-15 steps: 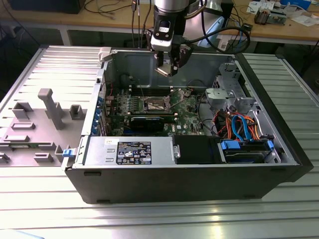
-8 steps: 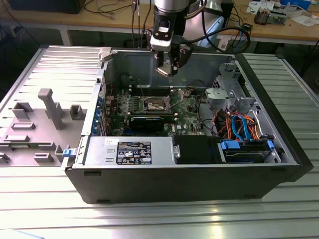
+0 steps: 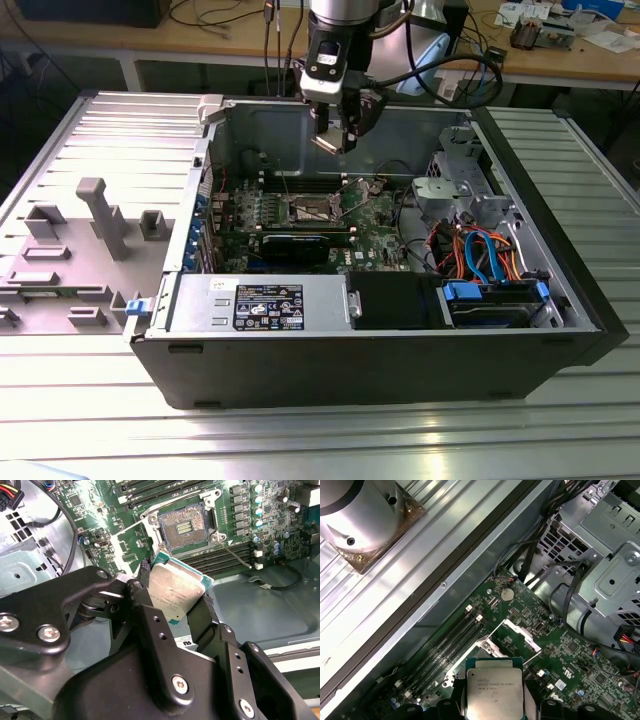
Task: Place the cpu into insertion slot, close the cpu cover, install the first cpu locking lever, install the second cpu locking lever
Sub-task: 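Place the cpu into insertion slot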
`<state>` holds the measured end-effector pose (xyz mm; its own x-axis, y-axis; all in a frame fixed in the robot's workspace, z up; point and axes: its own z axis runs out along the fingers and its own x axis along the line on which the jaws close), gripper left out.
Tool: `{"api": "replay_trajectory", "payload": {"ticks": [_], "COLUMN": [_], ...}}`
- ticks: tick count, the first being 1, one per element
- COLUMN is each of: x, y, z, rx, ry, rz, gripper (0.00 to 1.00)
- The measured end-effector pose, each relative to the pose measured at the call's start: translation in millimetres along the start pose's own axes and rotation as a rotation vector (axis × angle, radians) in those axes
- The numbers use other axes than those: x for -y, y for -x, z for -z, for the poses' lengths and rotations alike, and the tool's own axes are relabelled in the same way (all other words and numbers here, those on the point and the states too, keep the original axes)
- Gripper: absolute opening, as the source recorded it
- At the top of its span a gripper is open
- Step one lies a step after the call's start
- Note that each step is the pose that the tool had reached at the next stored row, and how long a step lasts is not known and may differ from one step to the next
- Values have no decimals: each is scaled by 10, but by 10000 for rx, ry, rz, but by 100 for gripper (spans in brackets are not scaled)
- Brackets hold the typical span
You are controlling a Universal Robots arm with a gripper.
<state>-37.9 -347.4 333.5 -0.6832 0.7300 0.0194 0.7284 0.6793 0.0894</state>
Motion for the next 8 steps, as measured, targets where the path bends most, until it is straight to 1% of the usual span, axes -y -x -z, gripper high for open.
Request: {"api": "replay_trajectory", "payload": {"ticks": [8], "x": [0], "y": [0], "z": [0], "rx": [11], "ry": [2], "rz": [-121], "gripper": [55]}}
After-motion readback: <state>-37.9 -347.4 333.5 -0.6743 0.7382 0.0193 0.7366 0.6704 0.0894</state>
